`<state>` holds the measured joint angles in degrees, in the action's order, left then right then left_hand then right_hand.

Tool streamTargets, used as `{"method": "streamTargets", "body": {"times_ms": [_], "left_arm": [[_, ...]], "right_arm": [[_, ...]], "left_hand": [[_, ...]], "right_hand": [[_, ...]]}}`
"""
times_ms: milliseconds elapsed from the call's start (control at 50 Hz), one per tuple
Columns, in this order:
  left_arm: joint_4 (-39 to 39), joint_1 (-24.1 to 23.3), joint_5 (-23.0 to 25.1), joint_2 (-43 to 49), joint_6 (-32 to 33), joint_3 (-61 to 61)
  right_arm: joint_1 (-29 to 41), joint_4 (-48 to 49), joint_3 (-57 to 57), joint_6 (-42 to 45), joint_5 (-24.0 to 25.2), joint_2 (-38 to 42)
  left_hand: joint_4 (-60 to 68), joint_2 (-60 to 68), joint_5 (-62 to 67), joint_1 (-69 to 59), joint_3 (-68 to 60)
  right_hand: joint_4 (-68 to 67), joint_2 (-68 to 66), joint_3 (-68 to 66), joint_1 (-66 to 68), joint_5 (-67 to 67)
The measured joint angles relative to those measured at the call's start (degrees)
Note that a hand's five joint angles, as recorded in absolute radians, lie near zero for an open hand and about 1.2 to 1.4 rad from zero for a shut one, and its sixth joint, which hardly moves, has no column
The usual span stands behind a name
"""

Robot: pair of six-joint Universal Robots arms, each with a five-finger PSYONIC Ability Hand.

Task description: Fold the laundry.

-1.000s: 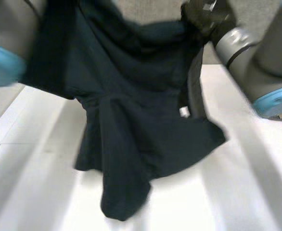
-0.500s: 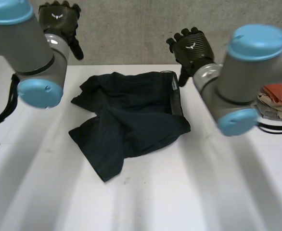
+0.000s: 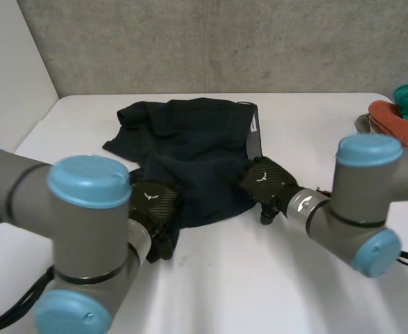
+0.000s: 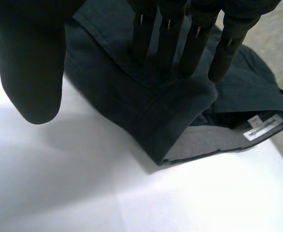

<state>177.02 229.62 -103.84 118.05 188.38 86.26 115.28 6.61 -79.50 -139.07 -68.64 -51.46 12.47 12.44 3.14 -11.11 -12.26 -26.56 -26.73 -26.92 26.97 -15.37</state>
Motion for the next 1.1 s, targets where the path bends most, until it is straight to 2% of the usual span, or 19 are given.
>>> {"method": "streamTargets", "body": {"times_ms": [100,240,320,360,380,420,440,460,500,640,780,960,1040,1100], "left_arm": [[0.8,0.1,-3.1,5.5,0.1,-3.2],[2.7,0.6,-6.3,10.3,3.1,-6.0],[4.8,0.8,-7.3,10.1,4.9,-5.6],[7.3,1.0,-7.7,8.9,6.2,-4.5],[8.4,1.1,-7.8,8.3,6.7,-4.0],[10.7,1.4,-7.7,7.0,7.8,-2.8],[11.2,1.5,-7.7,6.6,8.1,-2.5],[12.8,1.9,-7.4,5.7,9.2,-1.6],[14.3,2.6,-6.7,4.6,10.8,-0.4],[14.5,5.7,-3.6,1.2,16.3,2.7],[6.7,8.5,1.3,-4.9,18.8,6.5],[-9.9,8.5,11.0,-14.1,22.1,10.8],[-15.8,7.5,12.4,-15.4,25.0,10.8],[-17.3,7.0,11.7,-15.3,27.3,9.7]], "right_arm": [[1.3,9.6,1.1,-1.1,-2.8,4.3],[3.2,14.6,4.5,-0.1,-5.8,8.9],[3.8,15.5,6.2,0.8,-6.8,10.6],[4.2,16.4,7.5,1.6,-7.5,11.6],[4.3,16.8,7.9,1.9,-7.8,12.0],[4.5,17.6,8.5,2.5,-8.4,12.5],[4.5,17.8,8.6,2.6,-8.6,12.6],[4.6,18.4,8.9,2.9,-9.1,12.7],[4.7,19.0,8.9,3.1,-9.9,12.4],[4.3,17.5,6.0,3.0,-12.2,7.6],[1.5,1.2,-0.6,4.4,-9.8,-4.7],[-3.6,-32.0,-7.1,14.9,-6.6,-18.1],[-4.6,-39.7,-8.8,19.0,-6.2,-20.9],[-4.8,-41.1,-8.8,20.0,-6.0,-21.4]], "left_hand": [[1.8,1.7,0.3,-2.9,-1.7],[8.2,7.9,7.6,-10.3,-8.1],[13.9,13.6,13.2,-16.4,-13.9],[23.2,23.5,22.3,-26.0,-23.3],[24.1,24.3,23.1,-26.8,-24.5],[34.9,35.0,33.9,-37.8,-35.0],[34.9,35.0,33.9,-37.8,-35.0],[46.0,46.8,44.9,-48.5,-46.7],[53.5,53.9,52.4,-54.8,-53.5],[55.9,55.9,53.9,-55.1,-55.5],[55.9,55.9,54.4,-55.1,-55.5],[55.9,56.0,54.6,-55.1,-55.8],[55.9,56.1,54.6,-55.1,-55.8],[56.0,56.1,54.6,-55.1,-55.8]], "right_hand": [[-0.1,0.0,0.0,0.0,-0.8],[-2.0,-1.5,-1.9,0.6,-3.6],[-6.7,-7.1,-6.7,6.2,-8.0],[-15.2,-15.5,-15.1,15.2,-16.3],[-21.0,-21.3,-20.8,20.8,-21.8],[-33.8,-34.9,-34.1,32.2,-34.0],[-36.2,-37.2,-36.4,34.3,-36.4],[-40.5,-40.5,-39.9,35.6,-39.3],[-41.7,-40.7,-40.9,35.6,-39.8],[-41.9,-40.7,-40.9,35.6,-39.8],[-41.9,-40.7,-40.9,35.6,-39.8],[-41.9,-40.7,-41.1,35.6,-39.8],[-41.9,-40.7,-41.1,35.6,-39.8],[-41.9,-40.7,-41.1,35.6,-39.8]]}}
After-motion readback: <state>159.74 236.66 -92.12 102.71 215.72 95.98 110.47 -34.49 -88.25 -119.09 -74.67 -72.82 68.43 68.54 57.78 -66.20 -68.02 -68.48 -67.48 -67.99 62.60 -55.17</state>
